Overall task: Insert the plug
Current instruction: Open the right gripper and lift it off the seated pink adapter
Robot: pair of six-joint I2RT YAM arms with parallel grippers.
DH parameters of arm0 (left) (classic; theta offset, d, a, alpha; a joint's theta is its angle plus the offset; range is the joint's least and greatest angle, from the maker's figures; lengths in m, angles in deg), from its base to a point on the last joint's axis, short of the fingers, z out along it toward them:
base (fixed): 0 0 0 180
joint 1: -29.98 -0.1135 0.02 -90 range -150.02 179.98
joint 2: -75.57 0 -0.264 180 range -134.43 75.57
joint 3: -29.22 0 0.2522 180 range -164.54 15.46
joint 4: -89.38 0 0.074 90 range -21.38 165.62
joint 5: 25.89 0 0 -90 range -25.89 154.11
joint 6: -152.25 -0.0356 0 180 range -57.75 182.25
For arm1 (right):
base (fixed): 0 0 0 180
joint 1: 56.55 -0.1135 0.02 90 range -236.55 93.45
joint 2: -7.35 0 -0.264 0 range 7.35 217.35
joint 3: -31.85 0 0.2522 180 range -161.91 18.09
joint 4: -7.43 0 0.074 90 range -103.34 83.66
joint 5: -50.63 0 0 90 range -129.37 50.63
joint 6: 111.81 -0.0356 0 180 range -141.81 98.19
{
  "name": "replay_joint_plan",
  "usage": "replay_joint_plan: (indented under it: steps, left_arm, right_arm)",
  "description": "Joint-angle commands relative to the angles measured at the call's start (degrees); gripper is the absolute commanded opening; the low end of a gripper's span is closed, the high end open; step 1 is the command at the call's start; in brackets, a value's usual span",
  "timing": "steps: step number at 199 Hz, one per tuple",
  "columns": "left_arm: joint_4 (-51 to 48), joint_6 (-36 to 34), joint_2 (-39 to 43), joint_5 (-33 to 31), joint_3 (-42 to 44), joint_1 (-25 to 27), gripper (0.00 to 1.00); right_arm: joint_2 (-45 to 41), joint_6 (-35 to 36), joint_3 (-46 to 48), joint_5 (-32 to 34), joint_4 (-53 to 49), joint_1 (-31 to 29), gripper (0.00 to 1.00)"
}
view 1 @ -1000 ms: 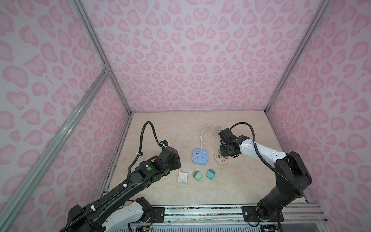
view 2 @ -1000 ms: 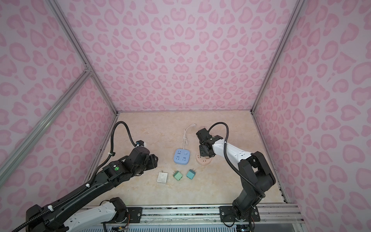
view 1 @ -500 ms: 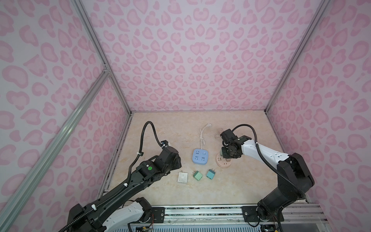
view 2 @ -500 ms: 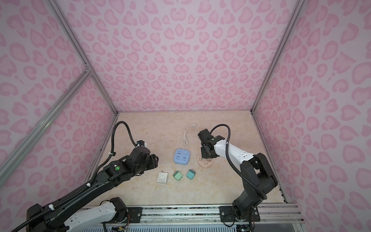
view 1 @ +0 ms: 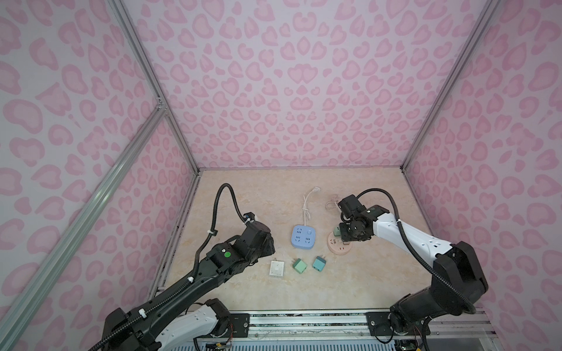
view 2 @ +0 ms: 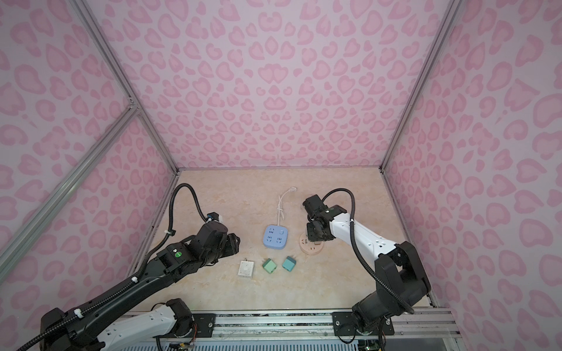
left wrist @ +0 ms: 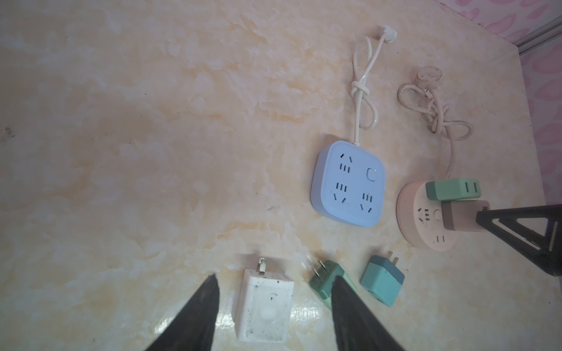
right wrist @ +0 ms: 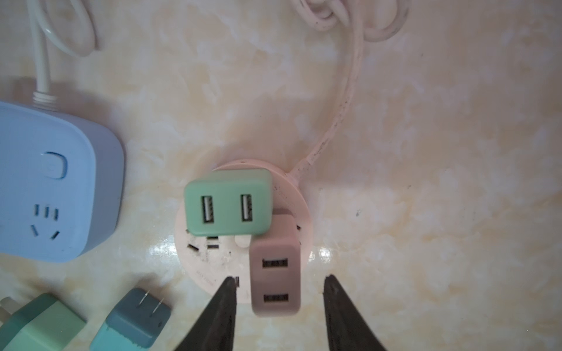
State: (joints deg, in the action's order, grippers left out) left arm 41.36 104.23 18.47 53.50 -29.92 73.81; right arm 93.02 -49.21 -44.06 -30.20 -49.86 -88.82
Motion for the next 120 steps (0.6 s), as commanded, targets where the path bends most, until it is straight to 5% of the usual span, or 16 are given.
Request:
replay_joint_plan:
  steps: [1, 30, 56, 120]
  left_arm:
    - [1.6, 0.0, -0.4, -0.8, -0.1, -0.1, 0.61]
    - [2.0, -0.3, -0.4, -0.2, -0.1, -0.1, 0.61]
    - [2.7, -1.2, 0.1, 1.0, 0.7, -0.1, 0.62]
    - [5.5, -1.3, 1.9, 2.7, 2.8, -0.1, 0.62]
  right_arm:
    - [-2.7, -0.9, -0.3, 0.0, -2.2, -0.4, 0.42]
    - [-8.0, -2.8, 1.5, -0.2, -0.7, -5.3, 0.42]
    - [-10.8, -10.9, 2.6, 7.6, -3.0, -13.7, 0.44]
    - [-10.4, -26.3, 8.7, 9.9, 5.5, -24.9, 0.68]
